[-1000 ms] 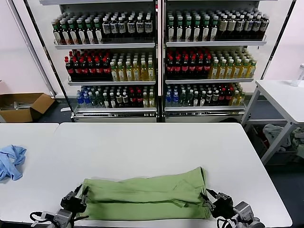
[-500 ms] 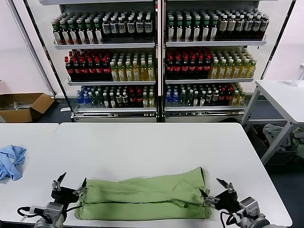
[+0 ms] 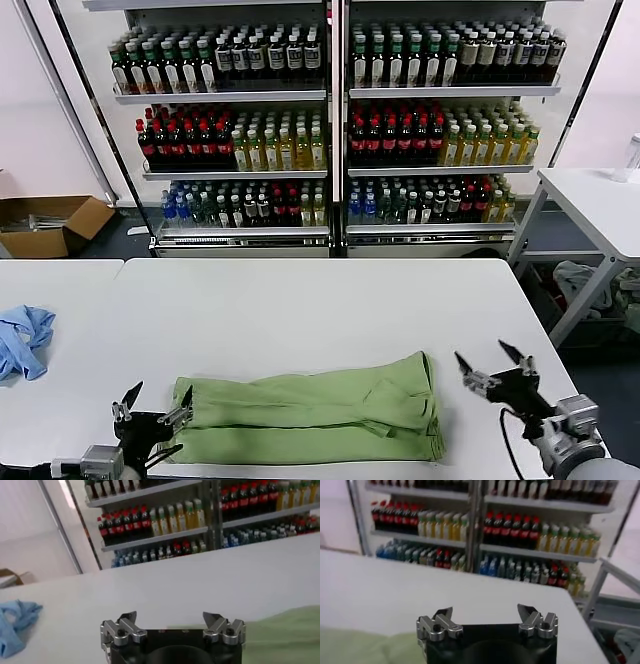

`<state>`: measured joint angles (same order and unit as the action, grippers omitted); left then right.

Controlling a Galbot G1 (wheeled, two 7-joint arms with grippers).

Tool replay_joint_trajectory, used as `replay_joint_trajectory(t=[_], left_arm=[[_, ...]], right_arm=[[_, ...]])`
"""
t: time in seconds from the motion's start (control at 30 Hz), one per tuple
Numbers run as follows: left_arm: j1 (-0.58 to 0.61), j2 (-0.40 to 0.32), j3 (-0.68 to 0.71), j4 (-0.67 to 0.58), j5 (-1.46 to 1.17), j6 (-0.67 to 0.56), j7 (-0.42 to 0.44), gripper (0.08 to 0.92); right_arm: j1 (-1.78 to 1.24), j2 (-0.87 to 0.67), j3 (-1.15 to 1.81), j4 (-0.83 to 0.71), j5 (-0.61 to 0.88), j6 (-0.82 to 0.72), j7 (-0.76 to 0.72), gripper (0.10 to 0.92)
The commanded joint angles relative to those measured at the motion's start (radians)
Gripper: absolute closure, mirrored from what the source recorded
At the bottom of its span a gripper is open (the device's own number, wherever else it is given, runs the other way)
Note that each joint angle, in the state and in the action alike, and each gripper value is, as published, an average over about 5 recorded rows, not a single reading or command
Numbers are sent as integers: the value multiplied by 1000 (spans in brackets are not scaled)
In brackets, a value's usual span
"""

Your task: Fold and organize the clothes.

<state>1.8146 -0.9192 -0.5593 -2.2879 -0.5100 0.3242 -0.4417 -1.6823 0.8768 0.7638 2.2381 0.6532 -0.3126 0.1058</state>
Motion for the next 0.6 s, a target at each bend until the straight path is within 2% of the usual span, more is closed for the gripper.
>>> replay_joint_trajectory(t=[0.03, 0.27, 0.6], left_arm=[[67, -62, 45, 34, -87, -169, -6, 177], [20, -58, 50, 131, -181, -215, -4, 177], [-43, -84, 106, 205, -215, -217, 54, 177]], right_arm=[[4, 8, 54, -35, 116, 208, 40, 203], [11, 7, 72, -43, 154, 237, 38, 203], [9, 8, 87, -50, 156, 236, 38, 203]])
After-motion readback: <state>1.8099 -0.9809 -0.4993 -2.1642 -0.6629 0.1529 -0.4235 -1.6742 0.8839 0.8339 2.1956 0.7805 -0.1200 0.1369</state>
